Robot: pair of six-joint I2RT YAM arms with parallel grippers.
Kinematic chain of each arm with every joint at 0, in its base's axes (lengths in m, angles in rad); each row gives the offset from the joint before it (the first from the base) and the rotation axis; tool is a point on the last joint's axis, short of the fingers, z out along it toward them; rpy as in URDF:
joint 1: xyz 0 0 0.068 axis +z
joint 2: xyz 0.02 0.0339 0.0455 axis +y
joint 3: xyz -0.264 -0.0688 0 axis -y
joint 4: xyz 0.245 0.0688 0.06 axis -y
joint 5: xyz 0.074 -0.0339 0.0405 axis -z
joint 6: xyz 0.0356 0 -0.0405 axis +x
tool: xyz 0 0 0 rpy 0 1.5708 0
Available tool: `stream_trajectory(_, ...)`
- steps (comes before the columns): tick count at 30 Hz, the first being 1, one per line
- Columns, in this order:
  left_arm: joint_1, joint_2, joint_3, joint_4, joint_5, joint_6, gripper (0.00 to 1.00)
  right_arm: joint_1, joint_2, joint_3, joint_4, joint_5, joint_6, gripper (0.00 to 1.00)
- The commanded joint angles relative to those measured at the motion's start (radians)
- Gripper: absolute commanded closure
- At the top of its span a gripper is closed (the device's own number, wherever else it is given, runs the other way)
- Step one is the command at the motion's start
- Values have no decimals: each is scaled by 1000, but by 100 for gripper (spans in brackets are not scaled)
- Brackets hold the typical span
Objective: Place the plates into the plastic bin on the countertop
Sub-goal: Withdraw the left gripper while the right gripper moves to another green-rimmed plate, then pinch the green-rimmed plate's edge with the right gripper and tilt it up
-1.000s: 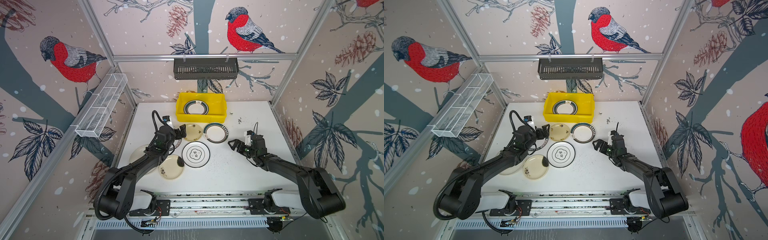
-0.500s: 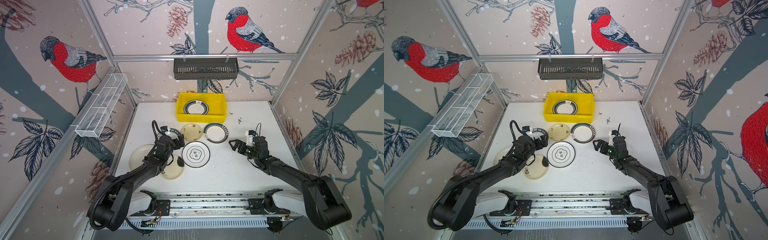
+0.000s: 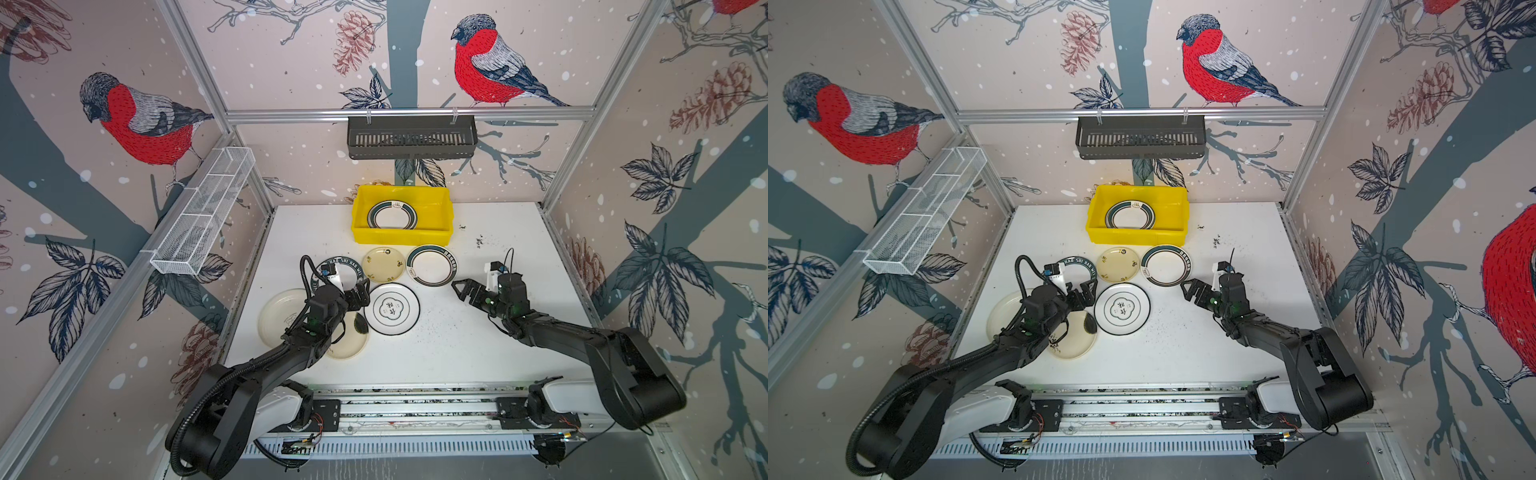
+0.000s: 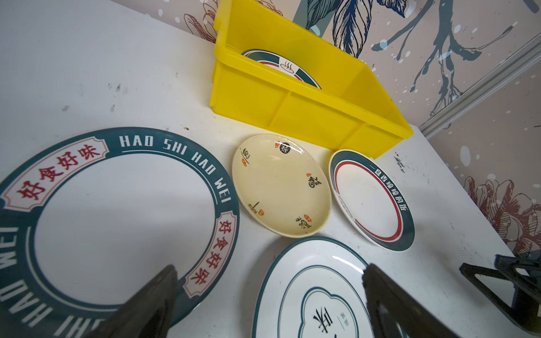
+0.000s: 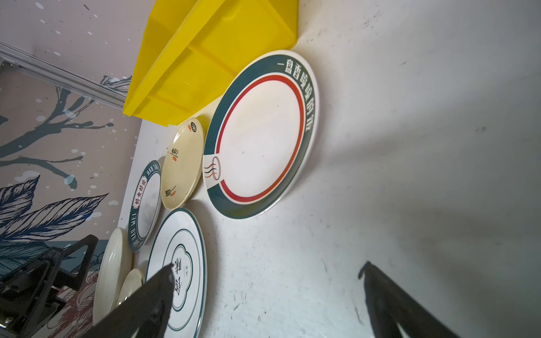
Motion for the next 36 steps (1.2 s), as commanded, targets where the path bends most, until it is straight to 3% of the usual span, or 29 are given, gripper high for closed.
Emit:
stream_trajectory(1,0,14,19,48,62,0,3,8,35,12,82,-5,24,0)
stream_trajectory(6,0,11,39,21,97,4,3,16,100,7,184,-30,73,3)
stream_trajectory(17,0,-38,25,10,64,10,3,16,256,84,199,-55,110,8)
stream_trajectory(29,0,-59,15,24,85,-6,3,-7,423,129,319,-69,184,25)
stream_trajectory(36,0,-72,4,36,87,-13,3,-17,530,158,384,-99,238,45)
